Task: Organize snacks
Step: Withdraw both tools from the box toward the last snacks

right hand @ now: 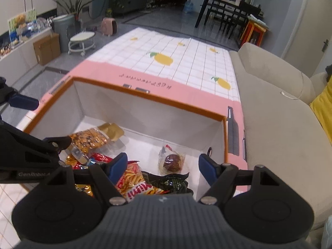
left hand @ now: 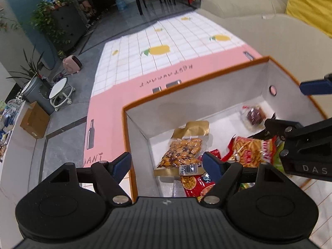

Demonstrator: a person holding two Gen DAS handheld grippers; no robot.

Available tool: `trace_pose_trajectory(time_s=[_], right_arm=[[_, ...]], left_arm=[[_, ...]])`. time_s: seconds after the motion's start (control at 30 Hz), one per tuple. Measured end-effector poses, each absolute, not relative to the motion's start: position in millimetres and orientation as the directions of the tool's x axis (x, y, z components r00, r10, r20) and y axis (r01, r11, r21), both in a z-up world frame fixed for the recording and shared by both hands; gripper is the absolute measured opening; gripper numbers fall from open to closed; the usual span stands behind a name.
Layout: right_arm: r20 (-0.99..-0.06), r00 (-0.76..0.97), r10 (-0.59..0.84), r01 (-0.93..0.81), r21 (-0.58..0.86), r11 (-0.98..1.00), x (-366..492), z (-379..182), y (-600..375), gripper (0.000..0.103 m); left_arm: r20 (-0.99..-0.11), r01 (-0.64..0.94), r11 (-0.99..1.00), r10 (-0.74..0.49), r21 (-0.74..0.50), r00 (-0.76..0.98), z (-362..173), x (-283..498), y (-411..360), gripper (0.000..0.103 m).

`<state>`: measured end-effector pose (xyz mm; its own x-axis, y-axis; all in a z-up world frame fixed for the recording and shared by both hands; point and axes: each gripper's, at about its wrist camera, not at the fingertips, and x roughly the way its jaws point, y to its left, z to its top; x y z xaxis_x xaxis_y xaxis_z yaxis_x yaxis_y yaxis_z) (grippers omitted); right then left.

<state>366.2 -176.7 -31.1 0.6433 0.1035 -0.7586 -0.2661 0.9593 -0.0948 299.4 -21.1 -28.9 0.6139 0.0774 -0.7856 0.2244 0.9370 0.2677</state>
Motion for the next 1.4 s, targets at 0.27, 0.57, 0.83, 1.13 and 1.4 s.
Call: trace_pose_trajectory(time_s=[0.27,0.57,0.83,1.13,1.4], right_arm=[[-0.693,0.712,0.113,-0.203,-0.048,0.978,325,-9,-191,0.074],[-0.615,0.777,0.133,-0.166,0.004,0.986,261,-1,-206,0.076],[-0.595,0.791,0.142,-0.129,0.064,0.99,210,-5,-222,0.077],[-0.624,0.771,0.126,-0.1,0.077,0.992,169,-23,-228,0.077],[-0.656,0.744,0.127,-0.109,0.068,0.992,142,-49,-230,0.077]], left_arm=[[-0.712,0.155,0.956,0.073,0.25,0.698,-8,258,-20,0.091],[-0.636,0.098,0.971,0.065,0.217,0.769,4,201,-16,0.091],[-0.666,0.098,0.991,-0.011,0.093,0.746,0,157,-10,0.091],[-0.731,0.074,0.997,-0.046,0.007,0.681,-27,122,1,0.091],[-0.78,0.075,0.997,-0.07,-0.029,0.622,-54,106,6,0.091]])
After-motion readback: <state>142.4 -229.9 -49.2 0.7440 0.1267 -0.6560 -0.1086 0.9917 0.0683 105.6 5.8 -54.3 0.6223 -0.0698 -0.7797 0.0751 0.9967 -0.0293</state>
